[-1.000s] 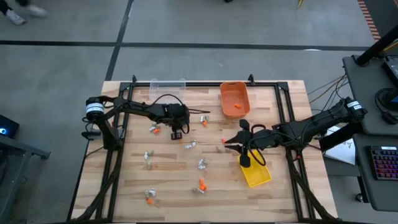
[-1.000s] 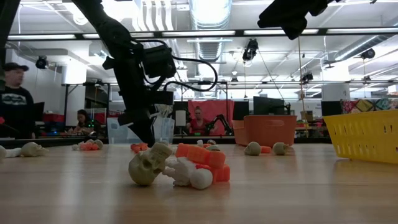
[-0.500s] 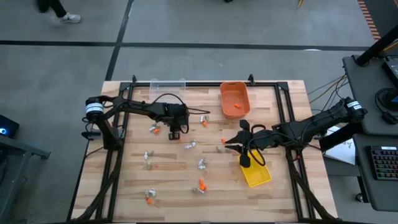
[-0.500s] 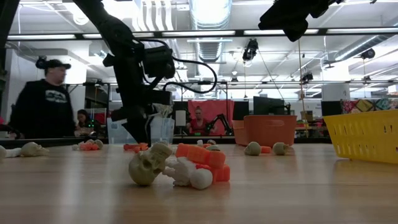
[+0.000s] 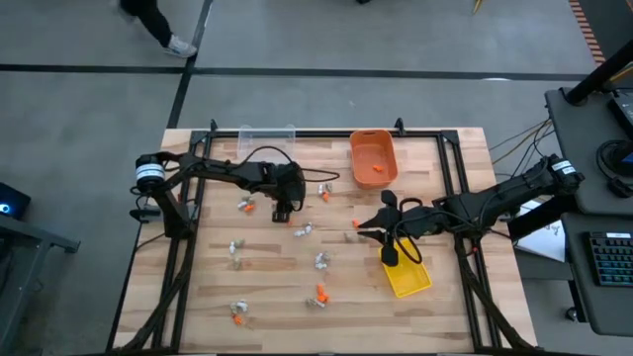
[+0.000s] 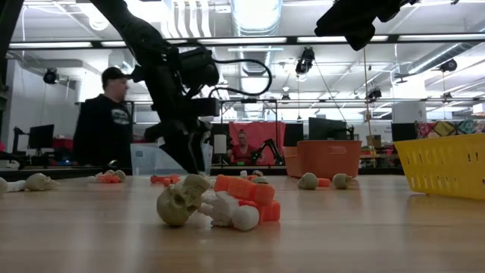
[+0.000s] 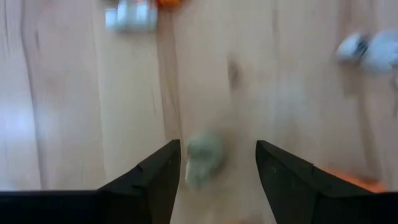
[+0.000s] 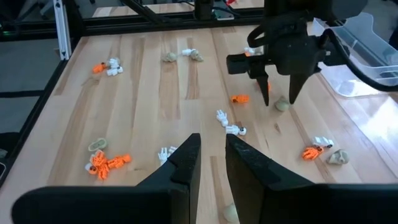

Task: Sort Halloween decoration
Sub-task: Put the gray skull toy into the yellow bin

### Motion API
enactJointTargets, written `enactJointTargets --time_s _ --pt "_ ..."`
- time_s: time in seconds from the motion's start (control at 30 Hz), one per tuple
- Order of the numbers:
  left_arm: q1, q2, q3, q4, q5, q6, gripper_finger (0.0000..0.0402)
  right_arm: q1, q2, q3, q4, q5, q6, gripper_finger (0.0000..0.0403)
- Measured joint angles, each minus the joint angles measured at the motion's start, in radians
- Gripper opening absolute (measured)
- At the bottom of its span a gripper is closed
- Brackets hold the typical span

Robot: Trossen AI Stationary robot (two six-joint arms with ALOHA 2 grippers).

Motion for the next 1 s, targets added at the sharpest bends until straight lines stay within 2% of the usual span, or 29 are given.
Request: enactJointTargets --time_s 0.5,0.87,1.0 --pt "0.006 0.061 -0.005 0.010 0.007 0.008 0.0153 0.000 0.000 0.000 0.000 0.000 -0.009 0.0066" --pt "0.005 0.032 -0.008 0.001 -0.007 -0.025 0.0042 0.000 0.000 0.000 0.000 0.000 -0.010 0.0066" --pt "0.005 0.008 0.001 -0.008 -0.023 -0.064 0.0022 0.000 0.000 0.000 0.000 0.000 -0.010 0.0066"
